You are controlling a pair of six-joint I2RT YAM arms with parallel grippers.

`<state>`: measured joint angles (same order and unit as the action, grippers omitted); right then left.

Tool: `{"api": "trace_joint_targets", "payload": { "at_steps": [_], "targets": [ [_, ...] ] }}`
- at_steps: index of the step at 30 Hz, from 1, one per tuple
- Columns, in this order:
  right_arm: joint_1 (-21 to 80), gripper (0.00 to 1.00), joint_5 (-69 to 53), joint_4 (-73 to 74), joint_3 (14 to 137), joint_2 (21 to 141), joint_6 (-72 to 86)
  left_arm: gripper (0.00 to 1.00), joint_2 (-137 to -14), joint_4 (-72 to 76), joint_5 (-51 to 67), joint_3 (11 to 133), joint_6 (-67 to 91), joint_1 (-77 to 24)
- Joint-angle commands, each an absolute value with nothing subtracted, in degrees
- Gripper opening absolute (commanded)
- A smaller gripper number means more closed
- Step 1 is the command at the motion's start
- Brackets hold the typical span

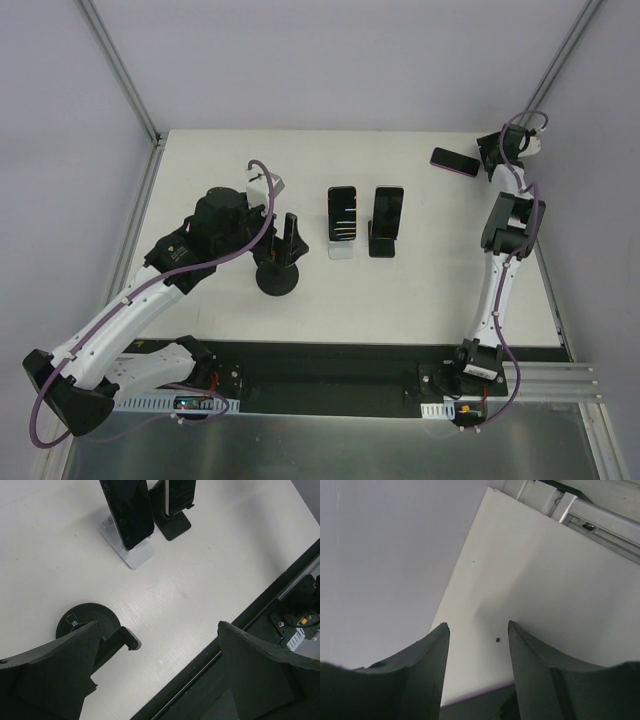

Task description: Place the phone on the phone stand

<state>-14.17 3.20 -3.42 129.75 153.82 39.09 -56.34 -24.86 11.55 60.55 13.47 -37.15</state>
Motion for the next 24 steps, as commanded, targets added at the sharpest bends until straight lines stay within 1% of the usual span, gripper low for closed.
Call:
{"api": "trace_joint_targets", "payload": {
  "at_steps": [1,4,6,12,17,18,21,22,23,24],
  "targets": [
    [-14.41,0.52,1.15,-3.60,136.14,158.11,45.17,0.99,-56.07,-22.32,11.78,60.21,13.27,-36.91],
    [-14.33,0.48,0.09,-3.69,134.57,158.12,46.49,0.99,-55.99,-22.24,11.78,60.12,13.18,-36.48],
    [-14.33,0.47,-3.32,-3.34,132.99,157.33,46.76,0.99,-55.81,-22.24,11.78,60.03,13.01,-36.39],
    [-14.33,0.47,-10.62,-6.23,118.50,149.42,46.50,0.98,-54.85,-22.15,12.30,59.85,13.27,-36.21],
    [-14.33,0.51,-15.46,-9.57,104.54,141.16,41.86,0.98,-53.70,-22.06,12.92,59.33,13.36,-36.04],
    [-14.33,0.52,-16.16,-9.41,103.37,140.20,40.62,0.98,-53.53,-21.89,13.09,59.15,13.45,-36.12],
    [-14.33,0.62,-19.76,-8.44,99.33,137.12,34.82,0.98,-52.74,-21.80,13.27,58.89,13.27,-36.21],
    [-14.15,0.72,-20.99,-7.39,99.58,136.50,33.15,0.98,-52.56,-21.80,13.36,58.80,13.36,-36.12],
    [-13.72,0.78,-22.92,-5.29,100.45,136.76,31.13,0.98,-52.47,-21.88,13.36,58.71,13.27,-36.21],
    [-13.45,0.83,-23.55,-2.14,105.07,137.89,25.72,0.98,-52.21,-21.71,13.45,58.62,13.27,-36.21]
  ]
}}
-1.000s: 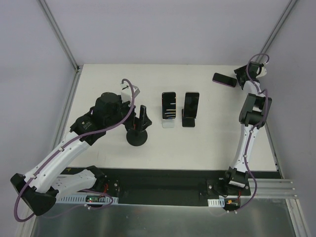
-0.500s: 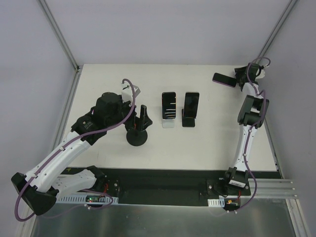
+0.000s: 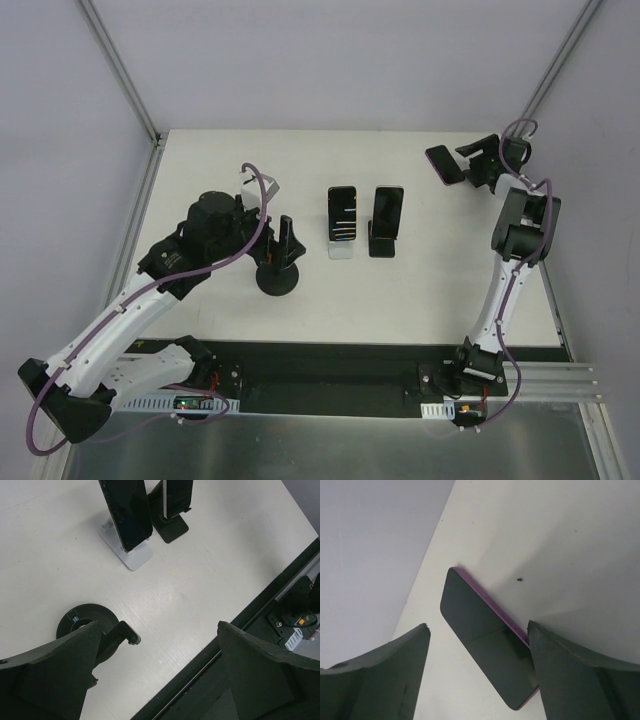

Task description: Place the phone on the phone stand

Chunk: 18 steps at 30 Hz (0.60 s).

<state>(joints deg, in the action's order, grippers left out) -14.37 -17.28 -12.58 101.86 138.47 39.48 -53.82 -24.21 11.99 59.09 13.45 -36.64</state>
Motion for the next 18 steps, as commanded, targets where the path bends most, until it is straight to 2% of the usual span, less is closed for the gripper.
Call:
{"api": "trace_joint_targets", "payload": {
  "at_steps": [1,2,6,10,18],
  "targets": [
    [-13.19,0.92,-23.82,5.72,107.64,138.68,22.97,0.98,-52.12,-21.71,13.45,58.62,13.36,-36.21],
    [-12.31,0.97,-22.86,9.28,110.62,139.47,19.81,0.98,-52.03,-21.53,13.62,58.45,13.27,-36.12],
    [-10.73,0.96,-17.68,19.75,118.72,140.45,12.76,0.98,-52.03,-21.45,13.71,58.36,13.27,-36.21],
    [-7.74,0.96,-9.95,33.54,132.59,143.43,1.70,0.98,-52.29,-21.62,13.80,58.27,13.18,-36.21],
    [-4.75,0.96,-3.35,35.86,135.87,144.40,-19.31,0.97,-52.73,-21.62,13.18,58.10,13.01,-36.21]
  ]
}}
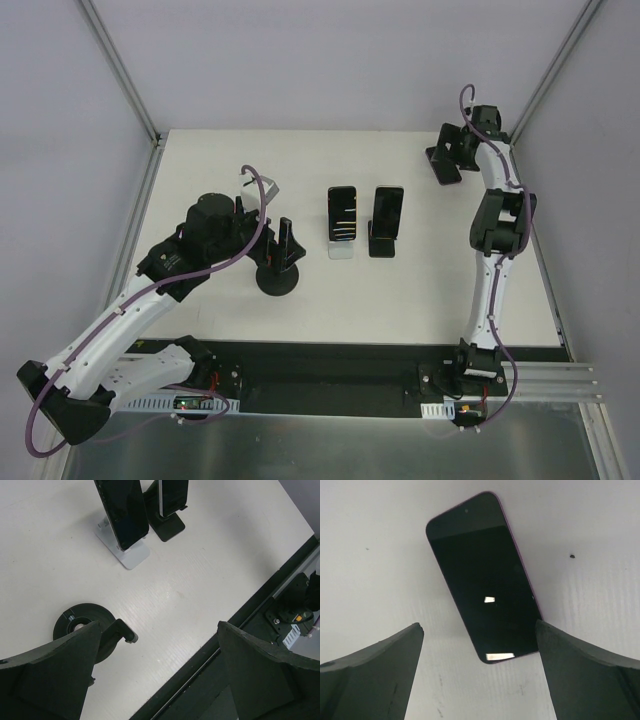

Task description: Place the phone on the phone stand

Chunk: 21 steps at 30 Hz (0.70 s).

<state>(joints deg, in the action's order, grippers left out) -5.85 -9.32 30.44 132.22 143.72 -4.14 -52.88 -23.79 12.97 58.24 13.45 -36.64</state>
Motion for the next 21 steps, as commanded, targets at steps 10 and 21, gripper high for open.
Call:
{"api": "trace_joint_targets", "payload": {
  "at_steps": [10,21],
  "targets": [
    [-1.76,0.96,0.53,38.91,142.36,148.79,-29.18,0.96,-52.74,-21.36,12.22,57.75,13.01,-36.04],
    [-2.37,0.96,2.02,39.73,144.58,150.20,-26.99,0.96,-52.03,-21.27,10.72,57.48,13.01,-36.12]
  ]
}}
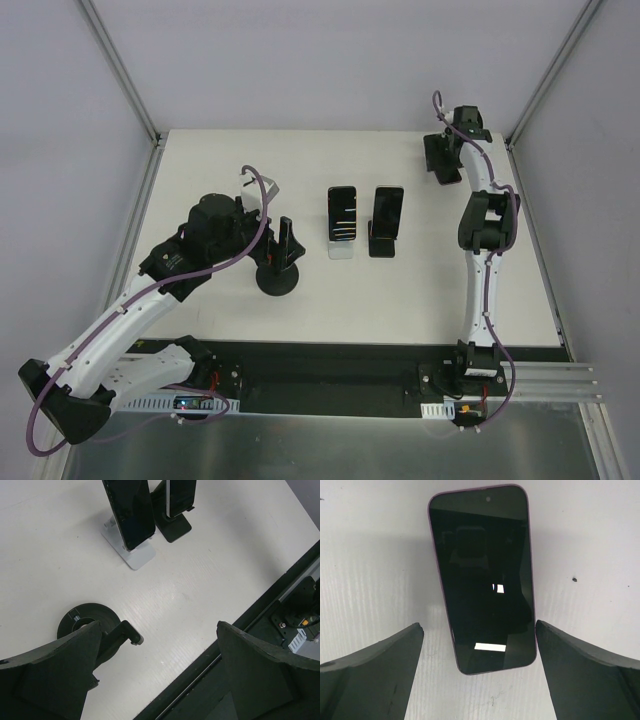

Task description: Place the phone on the phone stand

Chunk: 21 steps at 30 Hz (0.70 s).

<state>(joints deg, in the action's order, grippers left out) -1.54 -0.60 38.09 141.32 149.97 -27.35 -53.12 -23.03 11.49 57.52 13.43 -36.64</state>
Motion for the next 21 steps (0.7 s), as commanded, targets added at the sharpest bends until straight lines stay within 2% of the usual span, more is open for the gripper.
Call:
{"api": "trace_joint_targets", "payload": {
  "at_steps": [1,7,14,21],
  "targets": [
    [-2.72,0.96,1.06,39.81,144.67,150.03,-26.29,0.96,-52.03,-21.27,10.72,57.48,13.01,-36.12],
    [-3.95,0.96,-7.80,41.48,144.49,149.94,-24.35,0.96,-52.12,-21.01,11.25,57.57,13.18,-36.04],
    [-8.79,0.96,-21.35,34.37,137.90,148.27,-8.27,0.96,-52.91,-20.74,11.86,57.48,13.36,-36.04],
    [-7.48,0.96,-19.52,36.20,135.26,146.43,-7.91,0.97,-53.00,-20.65,12.04,57.65,13.36,-36.04]
  ]
}}
